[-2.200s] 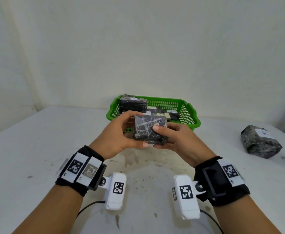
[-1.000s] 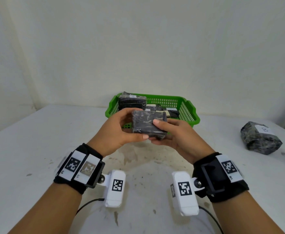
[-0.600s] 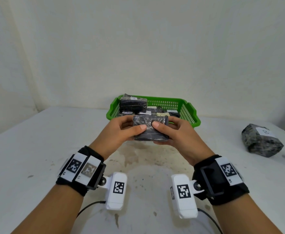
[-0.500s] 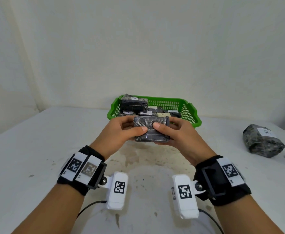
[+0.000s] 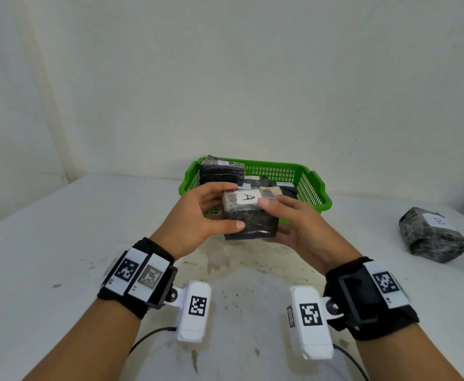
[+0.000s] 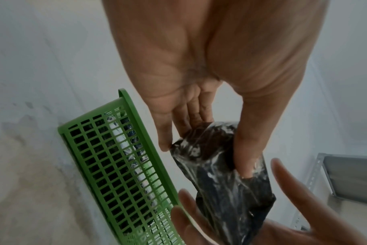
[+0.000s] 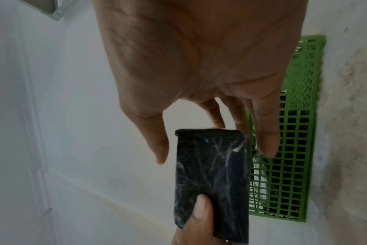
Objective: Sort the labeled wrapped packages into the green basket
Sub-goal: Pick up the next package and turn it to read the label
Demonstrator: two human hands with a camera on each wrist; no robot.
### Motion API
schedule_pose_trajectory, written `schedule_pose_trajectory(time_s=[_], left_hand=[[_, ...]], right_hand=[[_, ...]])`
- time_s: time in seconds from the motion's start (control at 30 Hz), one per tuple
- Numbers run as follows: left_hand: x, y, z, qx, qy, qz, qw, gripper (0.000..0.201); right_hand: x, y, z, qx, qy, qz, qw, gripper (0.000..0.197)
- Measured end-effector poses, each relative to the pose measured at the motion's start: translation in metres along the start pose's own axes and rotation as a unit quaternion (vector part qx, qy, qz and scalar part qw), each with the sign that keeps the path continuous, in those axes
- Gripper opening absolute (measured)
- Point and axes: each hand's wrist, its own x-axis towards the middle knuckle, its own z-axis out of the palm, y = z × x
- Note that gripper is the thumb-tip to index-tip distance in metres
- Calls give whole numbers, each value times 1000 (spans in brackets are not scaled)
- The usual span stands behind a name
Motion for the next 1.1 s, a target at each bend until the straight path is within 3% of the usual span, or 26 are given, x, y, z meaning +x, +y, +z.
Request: schedule_pose_trajectory(time_s=[0.13,0.23,0.33,0.43,0.63,0.77,1.1], left_hand=[[-2,0,4,19,-16,23,999,71],[-2,2,6,10,-30,-6,999,71],[-1,5,9,-59,-25,-69,996,49],[0,4,8,-66,1,-85,994,30],[0,2,7,-54,-15,-82,995,53],[0,0,4,-36,3,-75,997,42],[-1,3,5,-43,-1,-71,997,54]], right_hand=[[-4,-4,-1,-10,7,37,999,47],[-2,-1,0,-15,27,18,999,33],[-1,0,-1,-12,37,-15,999,32],[0,0,-2,-10,28,-19,999,44],[2,4,-2,-34,38,-38,998,59],[2,5,-1,-36,26,-39,998,62],[1,6,-3,-68,2,-37,997,63]])
